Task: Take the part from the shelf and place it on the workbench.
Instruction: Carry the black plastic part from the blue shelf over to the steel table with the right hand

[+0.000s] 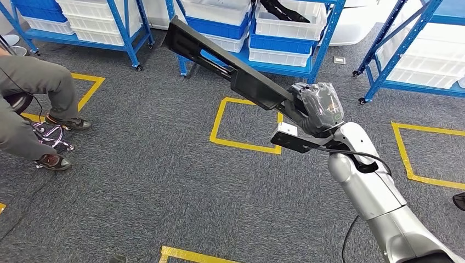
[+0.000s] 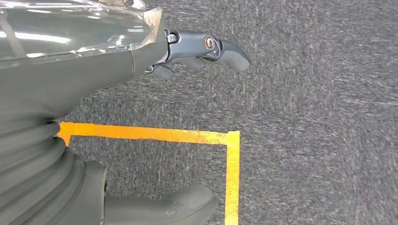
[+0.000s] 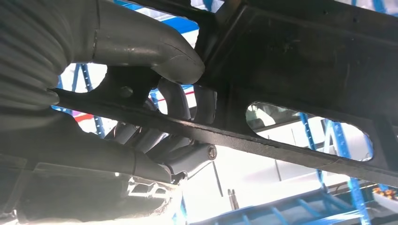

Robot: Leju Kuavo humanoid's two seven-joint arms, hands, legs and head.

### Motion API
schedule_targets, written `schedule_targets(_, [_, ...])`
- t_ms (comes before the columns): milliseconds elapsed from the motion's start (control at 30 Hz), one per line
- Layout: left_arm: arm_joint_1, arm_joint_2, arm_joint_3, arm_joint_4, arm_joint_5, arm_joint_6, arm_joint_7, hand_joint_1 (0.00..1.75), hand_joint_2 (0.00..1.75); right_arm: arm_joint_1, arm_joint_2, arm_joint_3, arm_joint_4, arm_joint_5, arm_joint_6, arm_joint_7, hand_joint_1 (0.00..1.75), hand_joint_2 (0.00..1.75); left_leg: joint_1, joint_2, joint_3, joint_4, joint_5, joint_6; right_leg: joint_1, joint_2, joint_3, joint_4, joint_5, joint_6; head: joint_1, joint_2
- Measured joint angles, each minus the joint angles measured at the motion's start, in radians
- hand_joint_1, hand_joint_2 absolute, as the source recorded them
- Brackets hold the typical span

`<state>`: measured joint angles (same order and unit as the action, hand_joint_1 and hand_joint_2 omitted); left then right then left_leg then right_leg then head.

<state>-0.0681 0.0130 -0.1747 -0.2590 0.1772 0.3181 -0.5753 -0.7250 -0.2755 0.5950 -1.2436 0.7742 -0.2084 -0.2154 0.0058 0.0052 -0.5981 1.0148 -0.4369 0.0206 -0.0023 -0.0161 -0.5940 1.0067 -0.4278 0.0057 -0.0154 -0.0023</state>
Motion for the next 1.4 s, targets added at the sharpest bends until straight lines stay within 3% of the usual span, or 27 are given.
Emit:
schedule_targets(67, [-0.001, -0.001, 0.000, 0.000, 0.000, 0.000, 0.000, 0.00, 1.75, -0.001, 0.000, 0.000, -0.001, 0.001, 0.003, 0.000, 1.75, 1.75, 0.003, -0.003, 0.000, -0.008, 0.009, 0.014, 0.000, 0.001, -0.015, 0.027, -0.017, 0.007, 0.001, 0.000])
schedule_targets(167, [-0.001, -0.001, 0.000, 0.000, 0.001, 0.000, 0.000, 0.00, 1.75, 0.001, 0.000, 0.000, -0.001, 0.004, 0.008, 0.000, 1.75, 1.75, 0.005, -0.010, -0.005, -0.011, 0.017, 0.026, -0.005, 0.007, -0.100, 0.212, -0.101, 0.002, 0.002, 0.000])
schedule_targets(200, [0.000, -0.001, 0.000, 0.000, 0.001, 0.000, 0.000, 0.00, 1.75, 0.004, 0.000, 0.001, -0.001, 0.006, 0.009, 0.000, 1.75, 1.75, 0.005, -0.013, -0.007, -0.011, 0.018, 0.026, -0.006, 0.009, -0.127, 0.270, -0.121, 0.004, 0.002, 0.000])
schedule_targets(233, [0.000, -0.001, 0.000, 0.000, 0.001, 0.000, 0.000, 0.00, 1.75, 0.007, -0.001, 0.001, -0.001, 0.008, 0.010, -0.001, 1.75, 1.75, 0.005, -0.019, -0.008, -0.011, 0.019, 0.026, -0.007, 0.010, -0.137, 0.293, -0.125, 0.009, 0.002, 0.000])
schedule_targets(267, [0.001, -0.001, 0.000, 0.000, 0.001, 0.000, 0.000, 0.00, 1.75, 0.009, -0.001, 0.001, -0.001, 0.010, 0.010, -0.001, 1.75, 1.75, 0.005, -0.025, -0.009, -0.010, 0.020, 0.025, -0.009, 0.011, -0.126, 0.276, -0.113, 0.016, 0.003, 0.000])
schedule_targets(333, [0.001, -0.002, 0.000, 0.000, 0.001, -0.001, -0.001, 0.00, 1.75, 0.009, -0.002, 0.001, -0.001, 0.012, 0.010, -0.001, 1.75, 1.75, 0.005, -0.038, -0.010, -0.009, 0.022, 0.021, -0.016, 0.025, -0.057, 0.142, -0.064, 0.029, 0.003, 0.000])
schedule_targets(400, [0.000, -0.003, 0.000, 0.000, 0.001, -0.002, -0.002, 0.00, 1.75, 0.008, -0.003, 0.001, -0.002, 0.014, 0.010, -0.002, 1.75, 1.75, 0.002, -0.050, -0.015, -0.006, 0.024, 0.010, -0.017, 0.045, 0.003, 0.026, -0.028, 0.030, 0.002, 0.000])
schedule_targets(433, [0.001, -0.002, 0.000, 0.000, 0.001, -0.002, -0.002, 0.00, 1.75, 0.009, -0.004, 0.001, -0.002, 0.016, 0.010, -0.002, 1.75, 1.75, 0.001, -0.056, -0.018, -0.006, 0.026, 0.004, -0.015, 0.051, 0.012, 0.005, -0.022, 0.026, 0.002, 0.000])
schedule_targets(500, [0.002, -0.002, 0.000, 0.000, 0.001, -0.003, -0.002, 0.00, 1.75, 0.010, -0.005, 0.001, -0.003, 0.019, 0.009, -0.003, 1.75, 1.75, 0.003, -0.065, -0.025, -0.008, 0.030, -0.009, -0.014, 0.037, 0.011, 0.003, -0.018, 0.016, 0.002, 0.000])
schedule_targets(567, [0.004, -0.001, -0.001, 0.001, -0.001, -0.003, -0.002, 0.00, 1.75, 0.011, -0.005, 0.000, -0.006, 0.020, 0.009, -0.003, 1.75, 1.75, 0.006, -0.050, -0.038, 0.016, 0.013, -0.019, -0.021, 0.023, 0.012, -0.001, -0.013, 0.000, 0.001, 0.000])
schedule_targets(633, [0.003, -0.001, -0.001, 0.001, -0.002, -0.004, -0.002, 0.00, 1.75, 0.012, -0.006, -0.003, -0.010, 0.021, 0.008, -0.003, 1.75, 1.75, 0.008, -0.023, -0.081, 0.110, -0.043, -0.026, -0.022, 0.009, 0.014, -0.003, -0.010, -0.014, -0.001, 0.000])
schedule_targets(700, [0.003, 0.000, -0.002, 0.001, -0.005, -0.004, -0.002, 0.00, 1.75, 0.015, -0.007, -0.004, -0.013, 0.023, 0.008, -0.004, 1.75, 1.75, 0.009, -0.014, -0.142, 0.239, -0.099, -0.033, -0.019, -0.006, 0.013, -0.003, -0.011, -0.019, -0.003, 0.000])
schedule_targets(733, [0.004, 0.000, -0.004, 0.001, -0.006, -0.004, -0.001, 0.00, 1.75, 0.018, -0.008, -0.005, -0.014, 0.025, 0.008, -0.004, 1.75, 1.75, 0.010, -0.012, -0.158, 0.273, -0.106, -0.036, -0.019, -0.013, 0.013, -0.003, -0.011, -0.019, -0.003, 0.000])
schedule_targets(767, [0.004, 0.000, -0.006, 0.001, -0.008, -0.004, -0.001, 0.00, 1.75, 0.020, -0.010, -0.005, -0.015, 0.026, 0.008, -0.004, 1.75, 1.75, 0.012, -0.009, -0.157, 0.271, -0.094, -0.037, -0.018, -0.022, 0.013, -0.002, -0.011, -0.019, -0.003, 0.000])
schedule_targets(800, [0.004, 0.001, -0.009, 0.001, -0.009, -0.004, 0.000, 0.00, 1.75, 0.022, -0.011, -0.006, -0.017, 0.027, 0.008, -0.004, 1.75, 1.75, 0.014, -0.003, -0.134, 0.226, -0.067, -0.037, -0.018, -0.030, 0.013, -0.002, -0.012, -0.018, -0.003, 0.000])
schedule_targets(867, [0.001, 0.002, -0.012, 0.002, -0.009, -0.007, 0.000, 0.00, 1.75, 0.022, -0.015, -0.010, -0.023, 0.028, 0.009, -0.004, 1.75, 1.75, 0.013, 0.032, -0.062, 0.094, -0.011, -0.034, -0.014, -0.044, 0.013, 0.001, -0.014, -0.014, -0.005, 0.000])
schedule_targets(933, [-0.003, 0.003, -0.014, 0.002, -0.005, -0.012, 0.000, 0.00, 1.75, 0.020, -0.021, -0.015, -0.029, 0.029, 0.009, -0.004, 1.75, 1.75, 0.009, 0.054, -0.025, 0.018, 0.009, -0.024, -0.004, -0.057, 0.012, 0.004, -0.018, -0.005, -0.001, 0.000])
schedule_targets(1000, [-0.005, 0.003, -0.015, 0.001, 0.001, -0.016, -0.002, 0.00, 1.75, 0.017, -0.026, -0.017, -0.035, 0.031, 0.010, -0.004, 1.75, 1.75, 0.004, 0.039, -0.026, 0.008, 0.012, -0.010, 0.001, -0.073, 0.014, 0.003, -0.019, 0.007, 0.003, 0.000])
schedule_targets(1067, [-0.007, 0.002, -0.015, 0.001, 0.002, -0.015, -0.003, 0.00, 1.75, 0.016, -0.031, -0.017, -0.041, 0.031, 0.010, -0.005, 1.75, 1.75, 0.004, 0.022, -0.025, 0.001, 0.020, 0.006, 0.000, -0.065, 0.006, 0.020, -0.032, 0.017, 0.003, 0.000])
schedule_targets(1133, [-0.013, 0.000, -0.016, 0.000, 0.002, -0.014, -0.004, 0.00, 1.75, 0.017, -0.041, -0.018, -0.047, 0.032, 0.010, -0.005, 1.75, 1.75, 0.006, 0.003, -0.025, -0.005, 0.028, 0.019, -0.006, -0.026, -0.035, 0.109, -0.078, 0.016, 0.005, 0.000])
schedule_targets(1200, [-0.020, -0.003, -0.017, 0.000, 0.003, -0.014, -0.003, 0.00, 1.75, 0.022, -0.051, -0.018, -0.049, 0.031, 0.010, -0.006, 1.75, 1.75, 0.006, -0.019, -0.028, -0.005, 0.031, 0.025, -0.009, 0.004, -0.097, 0.244, -0.132, 0.014, 0.007, 0.000])
schedule_targets(1233, [-0.021, -0.005, -0.017, 0.000, 0.003, -0.015, -0.003, 0.00, 1.75, 0.026, -0.056, -0.018, -0.050, 0.031, 0.010, -0.006, 1.75, 1.75, 0.005, -0.031, -0.029, -0.004, 0.032, 0.025, -0.009, 0.009, -0.118, 0.286, -0.144, 0.017, 0.007, 0.000])
schedule_targets(1267, [-0.022, -0.007, -0.017, 0.000, 0.004, -0.015, -0.003, 0.00, 1.75, 0.030, -0.059, -0.017, -0.053, 0.031, 0.011, -0.007, 1.75, 1.75, 0.005, -0.043, -0.030, -0.004, 0.032, 0.025, -0.009, 0.013, -0.119, 0.290, -0.139, 0.023, 0.007, 0.000])
schedule_targets(1333, [-0.023, -0.011, -0.018, -0.001, 0.006, -0.017, -0.005, 0.00, 1.75, 0.034, -0.064, -0.017, -0.061, 0.031, 0.012, -0.008, 1.75, 1.75, 0.005, -0.065, -0.029, -0.003, 0.034, 0.023, -0.011, 0.021, -0.069, 0.187, -0.091, 0.036, 0.008, 0.000])
schedule_targets(1400, [-0.026, -0.013, -0.017, -0.003, 0.015, -0.024, -0.014, 0.00, 1.75, 0.033, -0.069, -0.017, -0.070, 0.030, 0.015, -0.010, 1.75, 1.75, 0.002, -0.083, -0.031, -0.001, 0.036, 0.017, -0.012, 0.046, -0.005, 0.054, -0.044, 0.038, 0.007, 0.000])
